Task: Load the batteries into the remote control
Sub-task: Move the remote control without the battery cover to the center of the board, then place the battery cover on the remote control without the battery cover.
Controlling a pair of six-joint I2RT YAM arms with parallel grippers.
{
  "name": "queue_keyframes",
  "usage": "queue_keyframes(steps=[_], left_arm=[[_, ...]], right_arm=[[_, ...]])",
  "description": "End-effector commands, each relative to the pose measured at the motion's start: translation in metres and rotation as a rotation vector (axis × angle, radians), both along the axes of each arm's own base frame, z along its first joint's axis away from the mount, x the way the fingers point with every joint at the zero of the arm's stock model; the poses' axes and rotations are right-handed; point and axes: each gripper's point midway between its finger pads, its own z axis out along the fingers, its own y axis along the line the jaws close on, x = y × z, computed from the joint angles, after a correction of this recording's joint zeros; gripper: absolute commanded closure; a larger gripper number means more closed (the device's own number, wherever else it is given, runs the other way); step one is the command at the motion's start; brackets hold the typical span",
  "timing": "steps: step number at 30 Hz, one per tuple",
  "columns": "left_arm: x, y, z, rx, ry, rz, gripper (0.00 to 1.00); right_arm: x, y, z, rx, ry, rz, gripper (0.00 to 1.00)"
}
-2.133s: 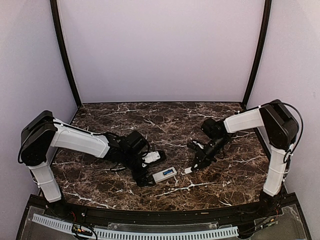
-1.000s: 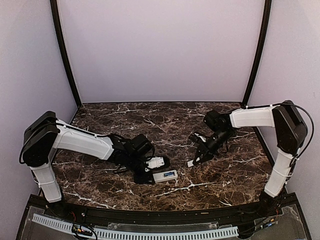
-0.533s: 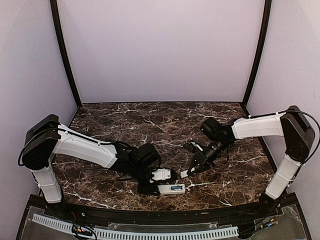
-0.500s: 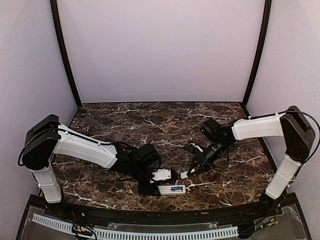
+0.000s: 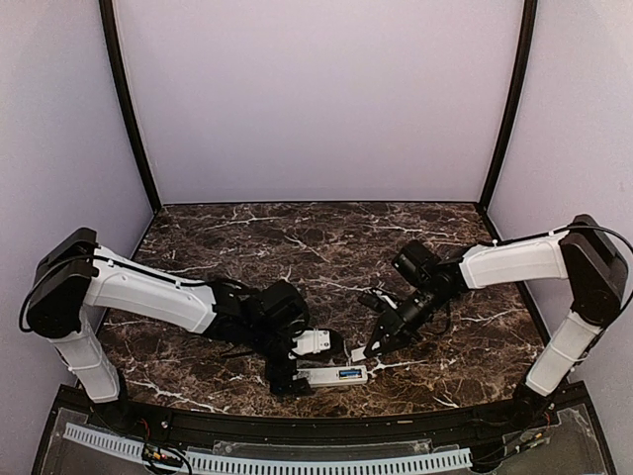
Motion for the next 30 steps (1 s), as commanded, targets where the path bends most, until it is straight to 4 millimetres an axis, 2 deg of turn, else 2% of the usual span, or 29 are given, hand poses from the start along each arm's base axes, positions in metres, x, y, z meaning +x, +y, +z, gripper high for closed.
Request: queue_keyframes(steps=[1, 3, 8, 16, 30], left_arm=[[-0.002, 0.016, 0.017, -0.009, -0.002, 0.081, 0.01], [-0.006, 0.017, 0.017, 0.002, -0.002, 0.088, 0.01], [0.004, 0.02, 0.01, 0.055, -0.044, 0.144, 0.01], [-0.001, 0.018, -0.003, 0.085, -0.057, 0.106, 0.01], [-0.003, 0.019, -0.004, 0.094, -0.056, 0.088, 0.01]], right_arm=[[-0.007, 0.011, -0.001, 0.019, -0.01, -0.01, 1.0], [-0.007, 0.015, 0.0, 0.041, 0.002, -0.014, 1.0], [-0.008, 0.021, -0.009, 0.026, 0.019, -0.005, 1.0], [-0.019, 0.032, -0.025, 0.025, 0.071, -0.001, 1.0], [-0.026, 0.024, -0.045, -0.035, 0.125, -0.01, 1.0]])
